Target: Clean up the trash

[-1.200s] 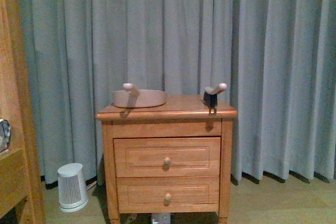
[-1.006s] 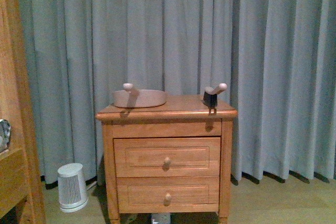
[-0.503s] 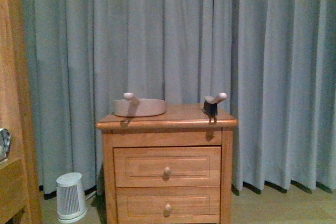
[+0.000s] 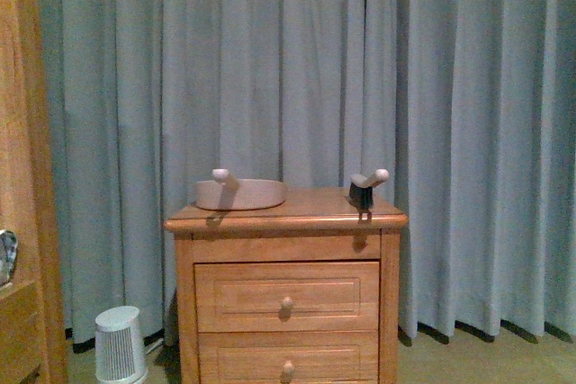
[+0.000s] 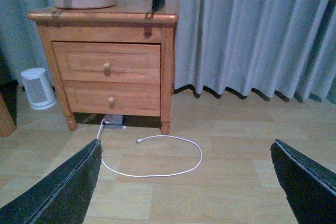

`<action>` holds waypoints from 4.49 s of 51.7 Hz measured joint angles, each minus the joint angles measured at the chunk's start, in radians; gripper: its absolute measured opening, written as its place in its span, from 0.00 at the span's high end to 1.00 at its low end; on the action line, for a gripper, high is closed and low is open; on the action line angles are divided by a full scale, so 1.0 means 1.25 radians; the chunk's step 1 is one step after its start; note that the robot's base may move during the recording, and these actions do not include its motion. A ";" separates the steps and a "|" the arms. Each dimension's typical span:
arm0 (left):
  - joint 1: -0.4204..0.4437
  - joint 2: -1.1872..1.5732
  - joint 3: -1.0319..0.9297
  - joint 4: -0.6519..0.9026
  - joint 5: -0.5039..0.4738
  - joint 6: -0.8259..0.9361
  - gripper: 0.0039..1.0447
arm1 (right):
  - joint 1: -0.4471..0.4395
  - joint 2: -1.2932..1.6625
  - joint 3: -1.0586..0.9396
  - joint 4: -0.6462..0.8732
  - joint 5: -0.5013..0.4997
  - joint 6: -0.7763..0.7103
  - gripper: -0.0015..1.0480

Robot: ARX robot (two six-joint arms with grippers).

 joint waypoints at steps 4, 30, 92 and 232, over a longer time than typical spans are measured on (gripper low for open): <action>0.000 0.000 0.000 0.000 0.000 0.000 0.07 | 0.000 0.000 0.000 0.000 0.000 0.000 0.07; 0.000 0.000 0.000 0.000 0.000 0.000 0.07 | 0.000 0.000 0.000 0.000 0.000 0.000 0.07; 0.000 0.001 0.000 0.000 0.001 0.000 0.07 | 0.000 0.000 0.000 -0.001 0.000 0.000 0.07; -0.283 1.527 1.131 -0.168 -0.132 0.046 0.07 | 0.000 0.000 0.000 -0.001 0.000 0.000 0.07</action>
